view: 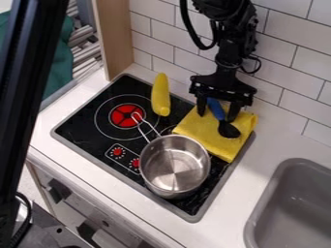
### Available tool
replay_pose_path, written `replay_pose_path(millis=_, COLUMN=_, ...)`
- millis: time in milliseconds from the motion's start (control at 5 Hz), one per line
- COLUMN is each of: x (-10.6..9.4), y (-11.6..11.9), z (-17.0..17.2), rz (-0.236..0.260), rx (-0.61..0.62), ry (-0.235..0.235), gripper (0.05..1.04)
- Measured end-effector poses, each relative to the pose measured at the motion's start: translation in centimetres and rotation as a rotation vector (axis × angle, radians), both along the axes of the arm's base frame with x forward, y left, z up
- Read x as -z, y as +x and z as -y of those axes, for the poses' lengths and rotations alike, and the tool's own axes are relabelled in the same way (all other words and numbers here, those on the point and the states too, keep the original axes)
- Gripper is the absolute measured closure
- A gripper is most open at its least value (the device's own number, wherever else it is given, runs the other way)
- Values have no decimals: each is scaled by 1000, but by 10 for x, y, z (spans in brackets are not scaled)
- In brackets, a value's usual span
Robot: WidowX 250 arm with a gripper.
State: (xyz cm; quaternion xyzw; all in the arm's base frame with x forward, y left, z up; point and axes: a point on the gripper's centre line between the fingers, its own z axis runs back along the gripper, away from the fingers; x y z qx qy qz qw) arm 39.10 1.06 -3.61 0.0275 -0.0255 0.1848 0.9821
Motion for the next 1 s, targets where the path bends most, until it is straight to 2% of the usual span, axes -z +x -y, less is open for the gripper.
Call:
replay_pose_path(millis=200, x=1, y=-1, z=0, rz=-6, rx=0, ry=0, gripper=670)
replay_pose_path(millis=400, x=1, y=-1, z=1, rz=-5, rx=-1, ry=-3, gripper=874)
replay_pose_path(millis=600, x=1, y=-1, z=2, rz=-2, rx=-9, ry=-4, gripper=969)
replay_pose_path(millis=800, x=1, y=-2, z=10, rz=7, rx=-5, ry=3, gripper=983)
replay_pose_path(millis=1000, x=0, y=-3, z=12, rz=13, rx=-5, ry=7, gripper=948)
